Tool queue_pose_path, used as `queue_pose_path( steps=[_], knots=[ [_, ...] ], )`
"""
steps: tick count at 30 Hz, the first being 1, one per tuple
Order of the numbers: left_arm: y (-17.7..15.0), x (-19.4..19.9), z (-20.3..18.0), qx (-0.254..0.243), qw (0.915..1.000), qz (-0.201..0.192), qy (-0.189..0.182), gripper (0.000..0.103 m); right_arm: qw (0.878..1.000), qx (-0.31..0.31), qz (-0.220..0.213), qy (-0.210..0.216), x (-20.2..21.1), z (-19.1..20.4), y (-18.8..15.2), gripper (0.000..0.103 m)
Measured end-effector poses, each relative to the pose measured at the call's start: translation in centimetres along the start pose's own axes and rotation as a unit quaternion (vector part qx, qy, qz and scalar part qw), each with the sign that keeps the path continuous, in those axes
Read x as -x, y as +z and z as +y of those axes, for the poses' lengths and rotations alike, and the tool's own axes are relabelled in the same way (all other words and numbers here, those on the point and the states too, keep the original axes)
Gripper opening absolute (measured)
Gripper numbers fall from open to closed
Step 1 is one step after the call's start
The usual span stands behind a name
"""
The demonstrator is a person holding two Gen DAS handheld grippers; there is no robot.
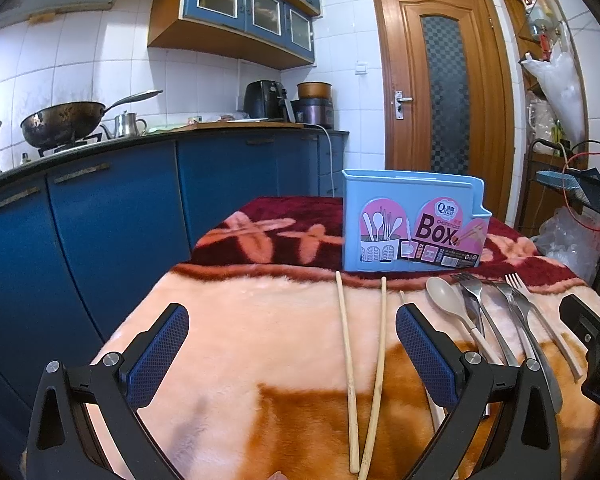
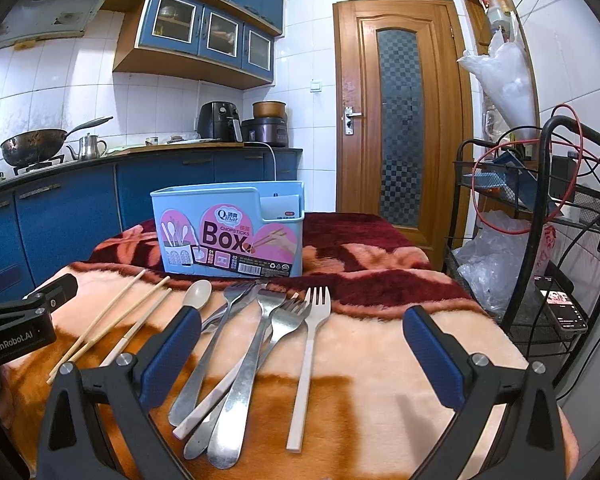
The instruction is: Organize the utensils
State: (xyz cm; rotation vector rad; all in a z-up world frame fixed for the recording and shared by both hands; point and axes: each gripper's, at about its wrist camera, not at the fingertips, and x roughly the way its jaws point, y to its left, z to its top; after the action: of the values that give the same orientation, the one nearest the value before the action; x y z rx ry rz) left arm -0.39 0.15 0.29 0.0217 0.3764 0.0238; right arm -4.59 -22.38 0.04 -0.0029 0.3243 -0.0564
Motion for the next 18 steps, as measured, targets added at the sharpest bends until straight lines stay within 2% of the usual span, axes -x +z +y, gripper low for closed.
queue_pose_path(
  steps=[18],
  knots=[
    [-0.06, -0.08, -0.23, -0.001, 1.0, 0.0, 0.001, 0.103, 1.0, -0.001, 0.0, 0.0, 0.01, -0.01, 0.0, 0.103]
  ],
)
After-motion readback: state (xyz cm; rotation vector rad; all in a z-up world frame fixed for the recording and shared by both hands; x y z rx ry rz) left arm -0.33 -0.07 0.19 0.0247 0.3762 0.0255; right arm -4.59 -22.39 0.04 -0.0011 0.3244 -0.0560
